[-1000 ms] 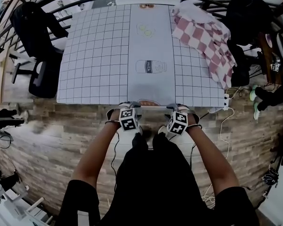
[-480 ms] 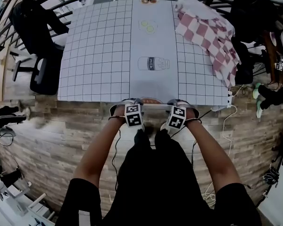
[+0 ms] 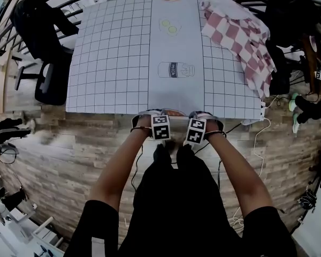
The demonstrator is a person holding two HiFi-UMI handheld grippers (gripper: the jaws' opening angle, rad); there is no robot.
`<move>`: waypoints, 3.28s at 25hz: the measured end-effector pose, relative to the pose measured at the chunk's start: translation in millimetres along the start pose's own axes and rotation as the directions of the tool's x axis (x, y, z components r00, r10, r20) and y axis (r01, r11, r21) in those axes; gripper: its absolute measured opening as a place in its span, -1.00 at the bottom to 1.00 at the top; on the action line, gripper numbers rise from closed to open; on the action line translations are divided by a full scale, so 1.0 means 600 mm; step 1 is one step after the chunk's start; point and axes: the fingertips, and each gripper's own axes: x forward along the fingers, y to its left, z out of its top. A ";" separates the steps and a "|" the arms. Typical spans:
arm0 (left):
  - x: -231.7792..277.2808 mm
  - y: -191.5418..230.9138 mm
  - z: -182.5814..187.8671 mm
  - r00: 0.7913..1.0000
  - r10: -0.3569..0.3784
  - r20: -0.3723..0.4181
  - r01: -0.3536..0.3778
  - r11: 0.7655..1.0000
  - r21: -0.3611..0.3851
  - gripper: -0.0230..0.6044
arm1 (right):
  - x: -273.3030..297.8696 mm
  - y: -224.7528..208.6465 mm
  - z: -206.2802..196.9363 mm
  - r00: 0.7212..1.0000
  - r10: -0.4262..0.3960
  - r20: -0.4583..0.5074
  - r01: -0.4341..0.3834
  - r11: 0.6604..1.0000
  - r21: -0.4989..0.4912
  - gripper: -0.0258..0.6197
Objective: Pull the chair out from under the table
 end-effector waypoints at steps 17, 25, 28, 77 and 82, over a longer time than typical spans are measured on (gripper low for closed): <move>0.057 0.011 -0.008 0.999 -0.014 -0.035 0.014 1.000 -0.009 -0.33 | 0.054 -0.001 -0.001 0.998 0.035 -0.052 -0.037 0.999 -0.035 -0.47; 0.082 0.013 -0.008 0.995 -0.032 -0.090 0.033 0.999 0.015 -0.33 | 0.063 0.003 -0.003 0.994 0.071 -0.081 -0.073 0.997 -0.020 -0.49; 0.087 0.011 -0.006 0.995 -0.051 -0.084 0.052 0.999 0.000 -0.34 | 0.063 0.004 -0.003 0.994 0.074 -0.082 -0.075 0.997 -0.016 -0.50; 0.084 -0.056 -0.010 0.995 0.075 -0.064 -0.077 0.997 -0.019 -0.67 | 0.060 0.081 0.000 0.997 0.009 -0.081 -0.011 1.000 -0.016 -0.68; 0.085 -0.078 -0.013 0.995 0.074 -0.070 -0.074 0.997 0.009 -0.67 | 0.060 0.105 0.004 0.997 0.021 -0.072 -0.019 1.000 0.022 -0.69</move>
